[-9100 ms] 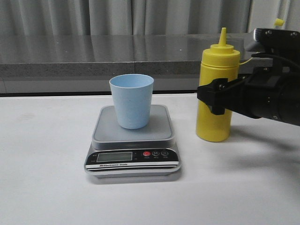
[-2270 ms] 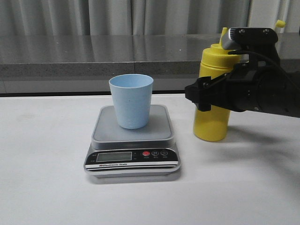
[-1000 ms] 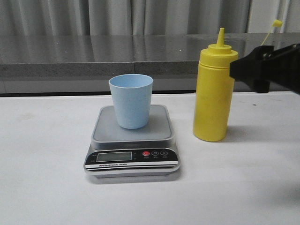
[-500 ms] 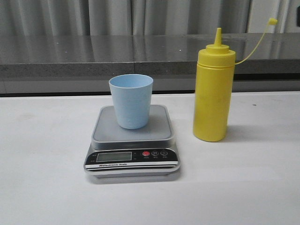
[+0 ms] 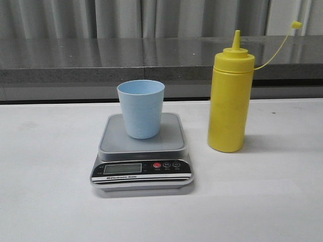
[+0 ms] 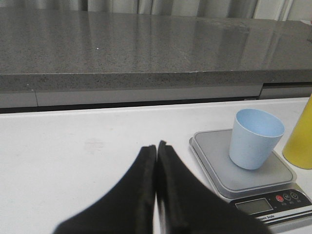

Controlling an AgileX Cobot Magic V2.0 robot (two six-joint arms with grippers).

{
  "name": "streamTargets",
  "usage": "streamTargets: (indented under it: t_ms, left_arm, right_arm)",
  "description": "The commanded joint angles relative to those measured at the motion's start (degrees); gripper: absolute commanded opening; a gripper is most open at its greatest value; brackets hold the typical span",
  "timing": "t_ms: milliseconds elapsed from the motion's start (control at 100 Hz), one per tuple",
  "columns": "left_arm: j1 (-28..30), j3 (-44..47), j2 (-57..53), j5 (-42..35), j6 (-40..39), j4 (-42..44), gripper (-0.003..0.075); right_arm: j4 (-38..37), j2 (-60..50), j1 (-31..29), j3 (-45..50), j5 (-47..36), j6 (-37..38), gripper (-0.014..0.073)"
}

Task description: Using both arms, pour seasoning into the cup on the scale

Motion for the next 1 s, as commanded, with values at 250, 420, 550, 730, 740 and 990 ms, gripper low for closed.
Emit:
streamTargets:
  t_ms: [250,420,550,730,740,990]
  left_arm:
    - [0.0,-1.6,0.5,-4.2,0.0,-0.6,-0.002]
    - [0.0,-1.6,0.5,-4.2,0.0,-0.6,-0.002]
    - [0.0,-1.6,0.5,-4.2,0.0,-0.6,-0.002]
    - [0.0,-1.6,0.5,-4.2,0.0,-0.6,-0.002]
    - [0.0,-1.6,0.5,-4.2,0.0,-0.6,-0.002]
    - [0.0,-1.6,0.5,-4.2,0.0,-0.6,-0.002]
  right_arm:
    - [-2.8,-0.6,-0.3,-1.6,-2.9,-0.6,0.0131]
    - [-2.8,-0.6,-0.3,-1.6,-5.4,-0.6,-0.0063]
    - [-2.8,-0.6,-0.3,-1.6,-6.4,-0.6,-0.0066]
    - [-2.8,-0.6,-0.3,-1.6,-6.4,-0.6,-0.0066]
    - [-2.8,-0.6,-0.3,-1.6,-6.4,-0.6,-0.0066]
    - [-2.7,-0.6,-0.3,-1.6,-6.3,-0.6,-0.0066]
